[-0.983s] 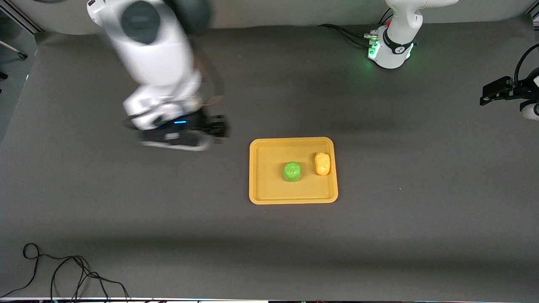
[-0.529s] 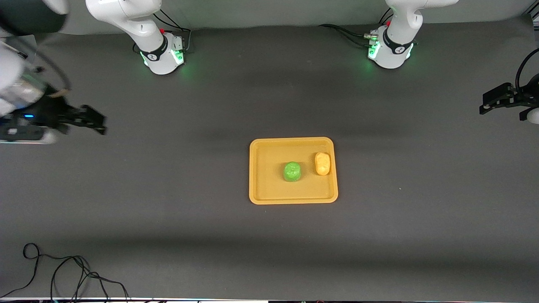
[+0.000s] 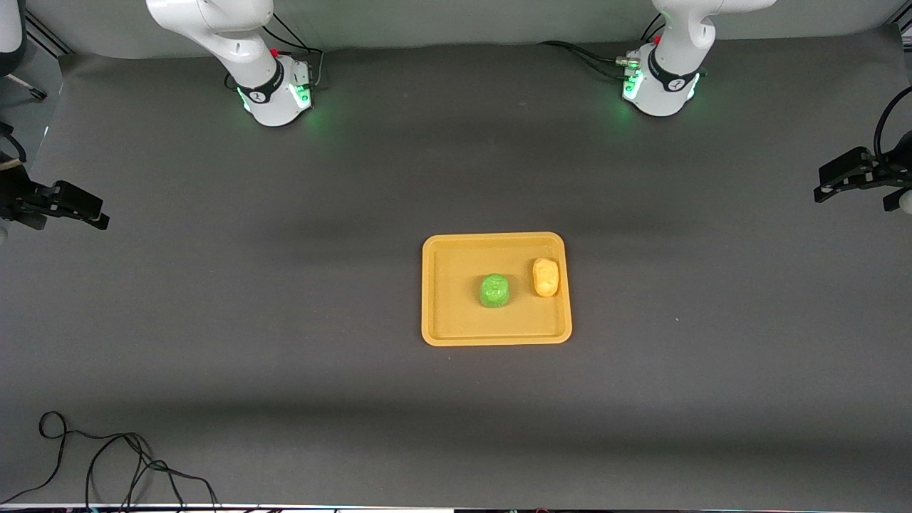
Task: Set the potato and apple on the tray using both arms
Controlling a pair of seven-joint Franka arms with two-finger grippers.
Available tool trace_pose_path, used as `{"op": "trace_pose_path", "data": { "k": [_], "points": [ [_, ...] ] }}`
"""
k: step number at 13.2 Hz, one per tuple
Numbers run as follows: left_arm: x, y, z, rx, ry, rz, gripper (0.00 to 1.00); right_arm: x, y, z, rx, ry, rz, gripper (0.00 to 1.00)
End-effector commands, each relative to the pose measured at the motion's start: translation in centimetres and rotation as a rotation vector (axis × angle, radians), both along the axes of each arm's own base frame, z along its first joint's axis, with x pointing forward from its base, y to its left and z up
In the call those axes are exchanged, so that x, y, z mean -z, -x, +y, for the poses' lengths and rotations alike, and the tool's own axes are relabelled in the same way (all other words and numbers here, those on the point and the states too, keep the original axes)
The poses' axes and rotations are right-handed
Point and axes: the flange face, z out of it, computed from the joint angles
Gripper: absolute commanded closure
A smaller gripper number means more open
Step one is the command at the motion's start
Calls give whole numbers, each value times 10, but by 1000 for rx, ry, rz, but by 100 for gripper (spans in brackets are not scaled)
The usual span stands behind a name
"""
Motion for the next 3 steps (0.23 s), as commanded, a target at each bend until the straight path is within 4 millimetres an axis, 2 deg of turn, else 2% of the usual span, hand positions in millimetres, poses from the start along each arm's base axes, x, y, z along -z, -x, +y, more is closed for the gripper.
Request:
{"op": "trace_pose_path", "data": {
  "k": [1,3],
  "points": [
    [1,-1,-11,9,-45,-5,0,-1,2,5,-10,-13,-14,0],
    [1,-1,-16,22,-49,-4,0,-1,2,6,-9,-15,-14,0]
  ]
}}
